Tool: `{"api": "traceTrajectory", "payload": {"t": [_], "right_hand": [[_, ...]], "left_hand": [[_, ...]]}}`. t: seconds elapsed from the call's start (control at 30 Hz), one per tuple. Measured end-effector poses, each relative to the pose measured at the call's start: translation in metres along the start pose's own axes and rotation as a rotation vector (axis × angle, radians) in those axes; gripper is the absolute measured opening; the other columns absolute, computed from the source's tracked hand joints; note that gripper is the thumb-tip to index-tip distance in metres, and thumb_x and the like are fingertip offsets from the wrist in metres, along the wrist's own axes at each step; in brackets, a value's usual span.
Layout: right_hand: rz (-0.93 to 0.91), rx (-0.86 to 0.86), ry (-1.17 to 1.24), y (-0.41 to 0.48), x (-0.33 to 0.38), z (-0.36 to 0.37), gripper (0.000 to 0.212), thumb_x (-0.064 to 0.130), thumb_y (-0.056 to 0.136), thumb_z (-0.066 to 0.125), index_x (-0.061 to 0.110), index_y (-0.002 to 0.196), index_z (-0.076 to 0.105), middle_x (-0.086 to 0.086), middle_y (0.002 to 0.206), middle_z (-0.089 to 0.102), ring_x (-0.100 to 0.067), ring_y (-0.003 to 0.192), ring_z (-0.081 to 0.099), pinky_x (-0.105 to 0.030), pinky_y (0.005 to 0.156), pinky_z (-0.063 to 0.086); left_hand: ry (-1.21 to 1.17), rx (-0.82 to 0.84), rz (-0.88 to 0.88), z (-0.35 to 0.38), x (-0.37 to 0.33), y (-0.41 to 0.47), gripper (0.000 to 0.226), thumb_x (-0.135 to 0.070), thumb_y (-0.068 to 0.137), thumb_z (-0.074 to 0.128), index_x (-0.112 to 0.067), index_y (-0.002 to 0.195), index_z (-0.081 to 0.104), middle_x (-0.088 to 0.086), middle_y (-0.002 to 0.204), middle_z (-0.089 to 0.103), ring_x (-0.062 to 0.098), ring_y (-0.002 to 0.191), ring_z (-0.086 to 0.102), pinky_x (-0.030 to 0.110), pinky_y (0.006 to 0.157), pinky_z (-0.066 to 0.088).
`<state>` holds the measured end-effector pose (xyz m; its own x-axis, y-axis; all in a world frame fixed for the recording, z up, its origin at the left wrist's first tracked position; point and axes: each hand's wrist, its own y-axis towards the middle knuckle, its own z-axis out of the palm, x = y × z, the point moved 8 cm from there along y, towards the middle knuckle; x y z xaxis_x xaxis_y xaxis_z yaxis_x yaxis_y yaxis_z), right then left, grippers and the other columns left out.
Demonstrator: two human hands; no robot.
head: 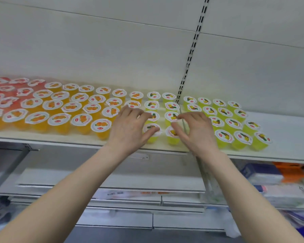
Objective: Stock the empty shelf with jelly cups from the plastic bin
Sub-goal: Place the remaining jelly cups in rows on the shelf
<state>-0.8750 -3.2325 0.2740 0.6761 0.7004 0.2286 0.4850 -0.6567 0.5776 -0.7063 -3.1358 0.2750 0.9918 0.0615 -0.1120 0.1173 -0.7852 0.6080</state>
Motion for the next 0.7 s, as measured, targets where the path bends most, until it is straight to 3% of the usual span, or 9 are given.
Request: {"api": "traceTrajectory", "payload": {"t": [0.1,0.2,0.33,0.57,0.7], "right_hand": [[0.083,0.123,-0.086,0.027,-0.013,0.004,0.035,0.047,0.091,0.055,0.02,0.111,0.065,-0.002,0.115,0.066,-0.03,0.115,0.05,-0.042,0.093,0.037],[0.196,0.334,-0.108,0.043,-0.016,0.023,0.043,0.057,0.088,0.053,0.025,0.116,0.061,-0.001,0.114,0.065,-0.027,0.118,0.048,-0.041,0.093,0.04],[0.284,0.446,-0.071,0.049,-0.009,0.042,0.044,0.059,0.081,0.059,0.026,0.111,0.06,0.0,0.102,0.066,-0.027,0.112,0.05,-0.04,0.088,0.043],[0.304,0.448,-0.08,0.05,-0.015,0.045,0.038,0.056,0.079,0.063,0.027,0.103,0.058,0.005,0.088,0.059,-0.024,0.106,0.052,-0.039,0.084,0.046],[0.268,0.393,-0.075,0.059,-0.022,0.038,0.042,0.061,0.081,0.06,0.027,0.106,0.062,0.003,0.099,0.066,-0.024,0.105,0.055,-0.041,0.087,0.046]], "left_hand": [[0.02,0.154,-0.072,0.002,0.013,0.024,0.047,-0.058,0.091,0.048,-0.025,0.12,0.064,0.003,0.113,0.067,0.03,0.113,0.052,0.04,0.099,0.037],[0.076,0.345,-0.107,0.017,0.021,0.045,0.05,-0.061,0.092,0.043,-0.031,0.129,0.057,0.001,0.124,0.063,0.028,0.122,0.046,0.038,0.1,0.034],[0.132,0.496,-0.102,0.036,0.019,0.06,0.053,-0.068,0.088,0.044,-0.034,0.125,0.059,0.003,0.119,0.064,0.029,0.122,0.045,0.038,0.097,0.035],[0.208,0.528,-0.051,0.046,0.016,0.067,0.052,-0.069,0.083,0.051,-0.03,0.114,0.065,0.002,0.107,0.067,0.03,0.112,0.051,0.035,0.09,0.037],[0.171,0.473,-0.063,0.045,0.021,0.073,0.051,-0.068,0.086,0.048,-0.03,0.115,0.065,0.001,0.106,0.068,0.027,0.111,0.053,0.035,0.091,0.037]]}}
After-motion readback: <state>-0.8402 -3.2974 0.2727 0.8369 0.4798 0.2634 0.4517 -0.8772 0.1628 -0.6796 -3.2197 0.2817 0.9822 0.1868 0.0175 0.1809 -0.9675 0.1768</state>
